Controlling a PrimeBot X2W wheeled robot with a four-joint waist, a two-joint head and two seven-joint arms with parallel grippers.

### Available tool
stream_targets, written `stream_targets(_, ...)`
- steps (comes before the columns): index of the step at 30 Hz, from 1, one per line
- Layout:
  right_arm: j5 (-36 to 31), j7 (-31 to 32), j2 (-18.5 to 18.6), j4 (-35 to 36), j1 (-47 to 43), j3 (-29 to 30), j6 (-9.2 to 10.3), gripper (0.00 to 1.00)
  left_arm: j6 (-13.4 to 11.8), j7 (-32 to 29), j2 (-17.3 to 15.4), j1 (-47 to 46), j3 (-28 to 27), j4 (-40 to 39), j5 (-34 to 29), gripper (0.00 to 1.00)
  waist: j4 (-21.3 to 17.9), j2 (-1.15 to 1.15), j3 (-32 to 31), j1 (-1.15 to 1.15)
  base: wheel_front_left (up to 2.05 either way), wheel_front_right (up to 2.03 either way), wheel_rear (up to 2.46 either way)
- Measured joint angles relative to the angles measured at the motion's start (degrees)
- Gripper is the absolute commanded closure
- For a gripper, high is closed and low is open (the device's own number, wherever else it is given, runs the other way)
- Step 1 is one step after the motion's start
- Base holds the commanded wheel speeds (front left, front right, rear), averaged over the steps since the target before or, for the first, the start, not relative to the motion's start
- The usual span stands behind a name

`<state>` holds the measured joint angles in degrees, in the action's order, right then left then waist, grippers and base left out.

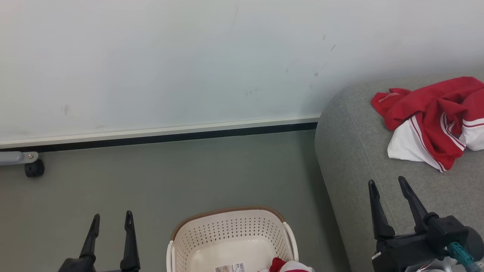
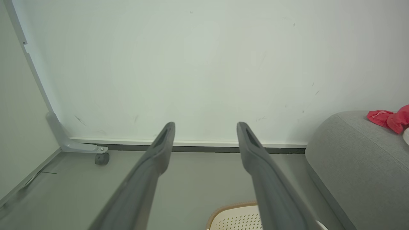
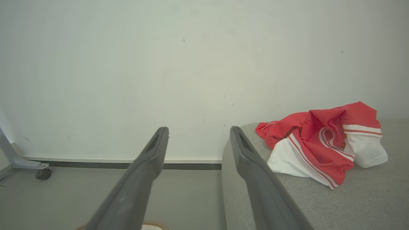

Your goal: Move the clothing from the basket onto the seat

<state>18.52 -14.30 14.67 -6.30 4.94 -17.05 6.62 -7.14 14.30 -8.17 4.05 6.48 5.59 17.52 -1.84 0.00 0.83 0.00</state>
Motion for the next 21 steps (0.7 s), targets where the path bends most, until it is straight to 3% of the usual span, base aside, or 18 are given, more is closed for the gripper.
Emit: stream_targets(21, -0.9, 0.0, 0.0, 2.8, -1.3, 2.7, 0.19, 0.00, 0.1, 0.0, 0.5, 0.3, -0.3, -1.8, -1.4, 0.00, 0.4, 0.00, 2.3, 0.00, 0.00, 0.00, 0.00)
